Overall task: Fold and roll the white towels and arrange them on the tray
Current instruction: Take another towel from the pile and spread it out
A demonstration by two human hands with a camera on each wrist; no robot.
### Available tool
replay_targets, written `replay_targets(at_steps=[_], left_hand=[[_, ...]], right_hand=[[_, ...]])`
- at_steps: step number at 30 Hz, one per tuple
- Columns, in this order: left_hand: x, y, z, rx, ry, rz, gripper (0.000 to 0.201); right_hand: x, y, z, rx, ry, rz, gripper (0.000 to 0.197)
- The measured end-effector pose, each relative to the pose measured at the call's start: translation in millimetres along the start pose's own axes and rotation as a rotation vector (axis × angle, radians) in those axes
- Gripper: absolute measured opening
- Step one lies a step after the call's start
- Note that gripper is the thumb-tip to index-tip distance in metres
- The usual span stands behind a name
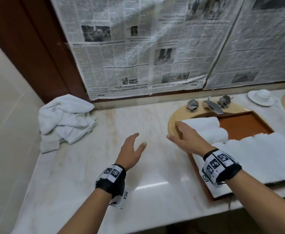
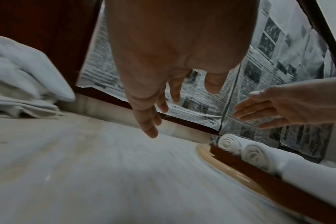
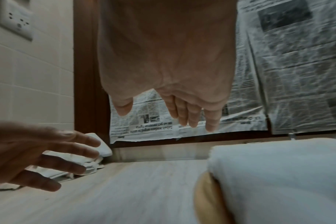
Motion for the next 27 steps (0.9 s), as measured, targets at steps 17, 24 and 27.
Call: replay_targets(at_steps=[17, 24, 27], left_hand=[[-45.7, -105.6, -199.9, 0.418, 0.100, -0.101, 0.067], [-35.4, -123.1, -247.2, 0.513, 0.157, -0.200, 0.068], [-32.6, -128.8, -263.0, 0.547, 0.191, -0.232, 0.068]], right_hand=[[85.5, -203.3, 106.0, -0.432, -0.111, -0.315, 0.090], [129.3, -245.7, 129.0, -0.517, -0.118, -0.448, 0.109], [150.4, -261.2, 137.3, -0.537, -0.128, -0.493, 0.107]])
Point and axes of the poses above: each hand's wrist, its own x-axis towards the middle knuckle, its own z-axis out of the palm, y = z × x, the point moved 3 cm from there along x, towards the middle knuckle, and after that the axes turned 9 degrees about -y, right-handed, at the moved point
